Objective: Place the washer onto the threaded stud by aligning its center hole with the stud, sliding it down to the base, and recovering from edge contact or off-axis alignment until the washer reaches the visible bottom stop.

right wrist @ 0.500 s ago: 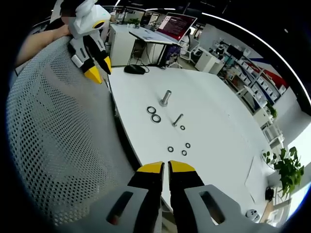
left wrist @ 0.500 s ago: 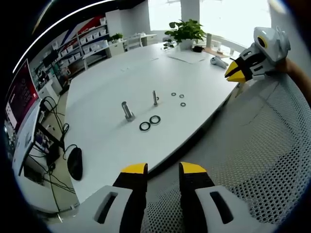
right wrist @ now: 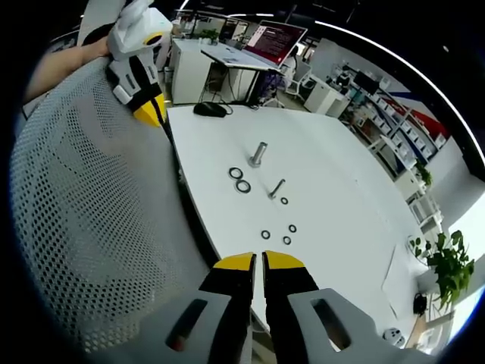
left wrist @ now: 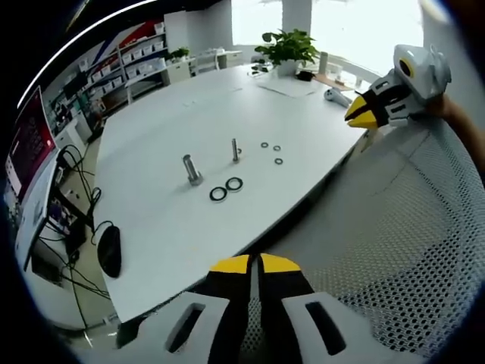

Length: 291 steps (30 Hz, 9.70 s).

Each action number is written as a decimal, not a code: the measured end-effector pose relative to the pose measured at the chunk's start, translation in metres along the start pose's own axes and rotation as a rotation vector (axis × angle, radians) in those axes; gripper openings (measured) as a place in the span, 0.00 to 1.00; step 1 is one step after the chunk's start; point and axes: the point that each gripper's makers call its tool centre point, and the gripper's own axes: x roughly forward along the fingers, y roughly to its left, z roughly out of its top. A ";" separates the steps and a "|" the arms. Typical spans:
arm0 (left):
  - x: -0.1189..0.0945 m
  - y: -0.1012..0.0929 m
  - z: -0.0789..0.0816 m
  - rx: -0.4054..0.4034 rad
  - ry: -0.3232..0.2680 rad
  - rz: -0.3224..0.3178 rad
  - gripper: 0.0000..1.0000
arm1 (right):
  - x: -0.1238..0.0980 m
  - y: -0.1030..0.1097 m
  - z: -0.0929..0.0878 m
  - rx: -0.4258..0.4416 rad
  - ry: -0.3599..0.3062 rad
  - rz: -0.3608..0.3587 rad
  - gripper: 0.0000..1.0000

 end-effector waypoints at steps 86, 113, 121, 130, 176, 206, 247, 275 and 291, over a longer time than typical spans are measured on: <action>0.008 0.009 -0.004 0.045 -0.002 0.036 0.03 | 0.089 0.002 0.072 -0.038 0.080 0.387 0.40; 0.009 0.012 -0.005 0.011 0.012 0.040 0.06 | 0.204 0.038 0.042 -0.304 0.285 0.602 0.46; 0.007 0.010 -0.003 0.007 0.014 0.040 0.06 | 0.222 0.040 0.032 -0.358 0.363 0.601 0.41; 0.007 0.011 -0.002 0.005 0.013 0.040 0.06 | 0.221 0.039 0.033 -0.410 0.439 0.555 0.35; 0.008 0.013 -0.004 0.005 0.009 0.050 0.07 | 0.224 0.036 0.036 -0.352 0.417 0.600 0.24; 0.006 0.011 -0.002 0.010 0.009 0.045 0.07 | 0.217 0.024 0.063 -0.273 0.349 0.551 0.23; 0.006 0.011 -0.002 0.009 0.008 0.047 0.07 | 0.238 -0.008 0.136 -0.339 0.267 0.408 0.23; 0.006 0.012 -0.003 0.003 0.009 0.047 0.07 | 0.275 0.009 0.103 -0.439 0.409 0.489 0.23; 0.006 0.011 -0.002 0.008 0.010 0.043 0.07 | 0.260 0.011 0.084 -0.428 0.445 0.524 0.23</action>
